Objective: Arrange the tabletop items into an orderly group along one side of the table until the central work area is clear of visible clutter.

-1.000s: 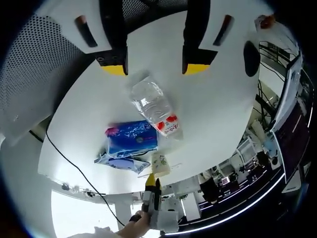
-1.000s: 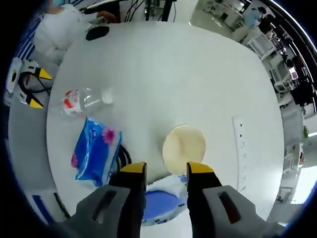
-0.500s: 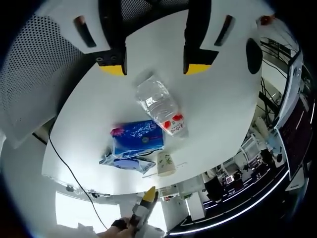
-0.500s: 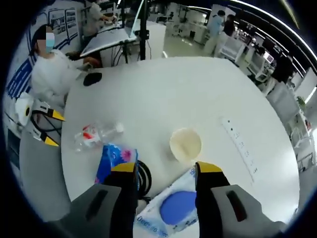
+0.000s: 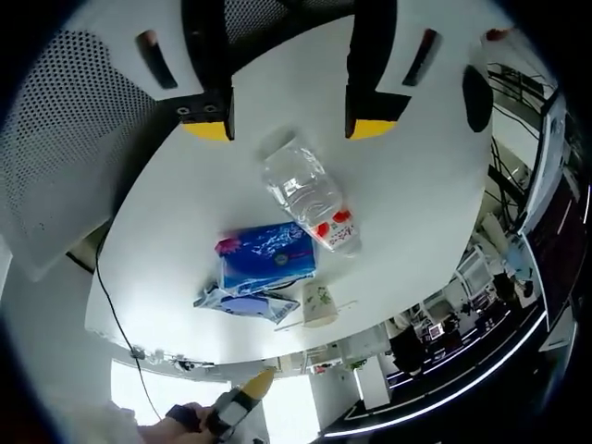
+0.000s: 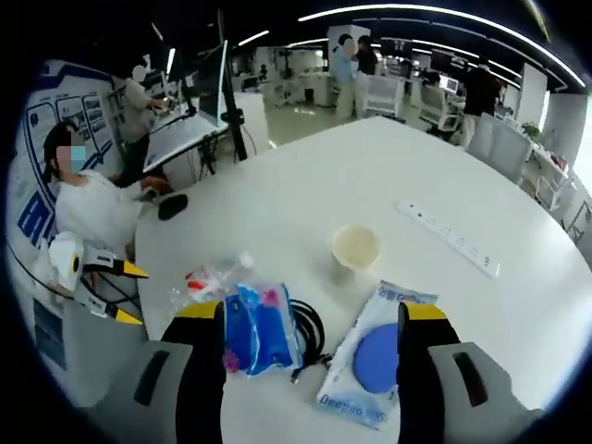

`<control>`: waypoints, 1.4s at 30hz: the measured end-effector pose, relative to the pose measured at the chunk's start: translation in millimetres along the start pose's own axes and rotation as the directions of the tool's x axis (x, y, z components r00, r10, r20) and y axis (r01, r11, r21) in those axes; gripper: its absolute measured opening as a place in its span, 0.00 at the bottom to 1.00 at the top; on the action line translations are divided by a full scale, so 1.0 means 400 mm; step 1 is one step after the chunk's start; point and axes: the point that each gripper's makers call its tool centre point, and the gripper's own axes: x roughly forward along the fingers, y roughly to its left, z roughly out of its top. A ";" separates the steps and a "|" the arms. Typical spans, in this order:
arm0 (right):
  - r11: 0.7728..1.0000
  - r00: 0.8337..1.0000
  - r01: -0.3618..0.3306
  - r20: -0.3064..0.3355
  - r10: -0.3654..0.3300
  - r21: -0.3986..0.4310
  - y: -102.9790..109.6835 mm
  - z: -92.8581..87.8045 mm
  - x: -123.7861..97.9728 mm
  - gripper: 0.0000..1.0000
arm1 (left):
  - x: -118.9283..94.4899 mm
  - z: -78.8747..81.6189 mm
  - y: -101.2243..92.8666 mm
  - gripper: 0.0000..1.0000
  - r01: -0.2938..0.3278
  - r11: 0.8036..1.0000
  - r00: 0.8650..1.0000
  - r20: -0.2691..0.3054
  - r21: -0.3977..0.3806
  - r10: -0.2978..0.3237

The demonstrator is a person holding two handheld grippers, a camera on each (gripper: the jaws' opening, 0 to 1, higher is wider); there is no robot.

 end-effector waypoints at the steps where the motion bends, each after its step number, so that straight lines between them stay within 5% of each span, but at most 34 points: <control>1: 1.000 1.000 -0.005 -0.004 0.005 0.013 0.005 -0.010 -0.009 0.74 | 0.001 -0.001 -0.004 0.48 0.006 1.000 1.000 -0.003 0.006 -0.006; 10: 0.994 0.999 0.017 0.044 -0.021 0.106 0.025 -0.047 -0.068 0.83 | -0.003 0.005 -0.013 0.48 0.018 1.000 1.000 0.007 0.014 -0.018; 21: 0.973 0.994 0.043 0.093 -0.066 0.228 0.059 -0.122 -0.135 0.82 | -0.015 0.032 -0.039 0.50 0.055 0.998 0.997 0.057 0.036 -0.057; 28: 0.961 0.994 0.074 0.055 -0.092 0.265 0.060 -0.213 -0.178 0.80 | -0.014 0.042 -0.054 0.51 0.083 0.995 0.993 0.075 0.051 -0.087; 37: 0.933 0.990 0.086 0.078 -0.120 0.348 0.071 -0.268 -0.216 0.80 | -0.014 0.046 -0.050 0.51 0.087 0.996 0.992 0.087 0.028 -0.089; 42: 0.939 0.993 0.074 0.059 -0.100 0.337 0.084 -0.299 -0.210 0.79 | -0.014 0.046 -0.053 0.51 0.092 0.995 0.992 0.085 0.033 -0.094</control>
